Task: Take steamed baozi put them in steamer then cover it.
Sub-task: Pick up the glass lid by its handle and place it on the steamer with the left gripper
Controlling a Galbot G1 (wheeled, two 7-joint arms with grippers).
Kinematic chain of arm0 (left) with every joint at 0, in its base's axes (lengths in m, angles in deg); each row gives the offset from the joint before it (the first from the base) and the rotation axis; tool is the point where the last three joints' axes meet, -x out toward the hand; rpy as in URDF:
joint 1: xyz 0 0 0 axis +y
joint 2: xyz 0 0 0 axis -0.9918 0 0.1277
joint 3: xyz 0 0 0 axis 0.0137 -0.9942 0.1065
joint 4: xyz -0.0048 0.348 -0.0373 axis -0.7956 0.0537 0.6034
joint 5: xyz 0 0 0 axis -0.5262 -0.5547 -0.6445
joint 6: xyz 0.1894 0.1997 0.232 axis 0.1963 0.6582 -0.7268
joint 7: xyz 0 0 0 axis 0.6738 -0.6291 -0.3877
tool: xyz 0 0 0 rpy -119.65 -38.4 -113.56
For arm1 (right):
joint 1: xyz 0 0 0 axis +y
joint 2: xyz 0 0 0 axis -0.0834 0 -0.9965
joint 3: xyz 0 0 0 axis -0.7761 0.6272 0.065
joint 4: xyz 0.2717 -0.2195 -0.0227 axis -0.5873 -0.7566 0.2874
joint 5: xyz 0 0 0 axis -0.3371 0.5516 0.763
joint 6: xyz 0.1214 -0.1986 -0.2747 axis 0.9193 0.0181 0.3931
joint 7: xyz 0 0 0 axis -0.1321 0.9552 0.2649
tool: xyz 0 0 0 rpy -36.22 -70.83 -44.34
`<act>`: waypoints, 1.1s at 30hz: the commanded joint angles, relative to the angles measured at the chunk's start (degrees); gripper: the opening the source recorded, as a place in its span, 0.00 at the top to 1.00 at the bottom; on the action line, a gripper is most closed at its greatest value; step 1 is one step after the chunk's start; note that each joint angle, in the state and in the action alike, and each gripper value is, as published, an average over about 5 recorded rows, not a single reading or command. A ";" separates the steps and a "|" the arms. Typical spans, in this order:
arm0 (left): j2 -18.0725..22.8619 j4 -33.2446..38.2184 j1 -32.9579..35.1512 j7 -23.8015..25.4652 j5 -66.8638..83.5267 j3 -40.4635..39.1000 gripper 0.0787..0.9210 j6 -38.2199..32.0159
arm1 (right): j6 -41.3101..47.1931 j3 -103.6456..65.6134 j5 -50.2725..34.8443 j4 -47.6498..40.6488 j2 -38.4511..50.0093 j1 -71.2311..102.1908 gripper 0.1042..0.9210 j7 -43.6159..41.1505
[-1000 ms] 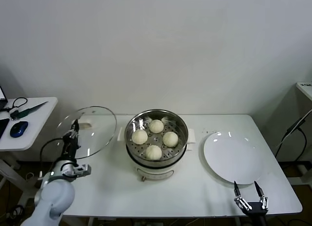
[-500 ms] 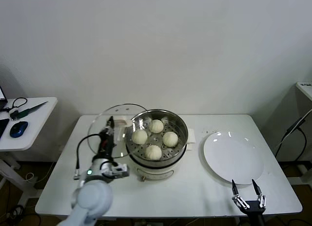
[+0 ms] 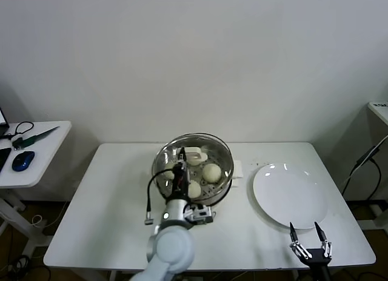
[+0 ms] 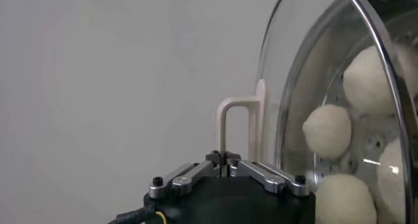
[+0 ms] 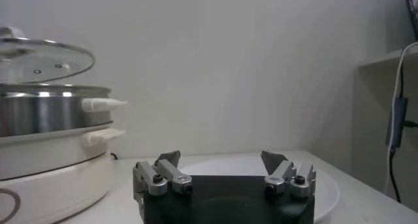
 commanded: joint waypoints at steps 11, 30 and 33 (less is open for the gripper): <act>6.21 -9.69 -3.18 0.19 -6.05 -3.07 0.94 1.58 | -0.87 0.07 -0.52 -0.27 -0.02 0.25 0.12 0.09; 5.43 -12.02 -2.89 -1.93 -8.45 0.05 0.94 1.20 | -1.18 0.27 -0.07 -0.20 -0.55 0.34 0.12 -0.01; 5.31 -11.80 -2.90 -2.02 -8.90 0.12 0.94 1.04 | -1.14 0.38 -0.02 -0.24 -0.56 0.34 0.12 -0.09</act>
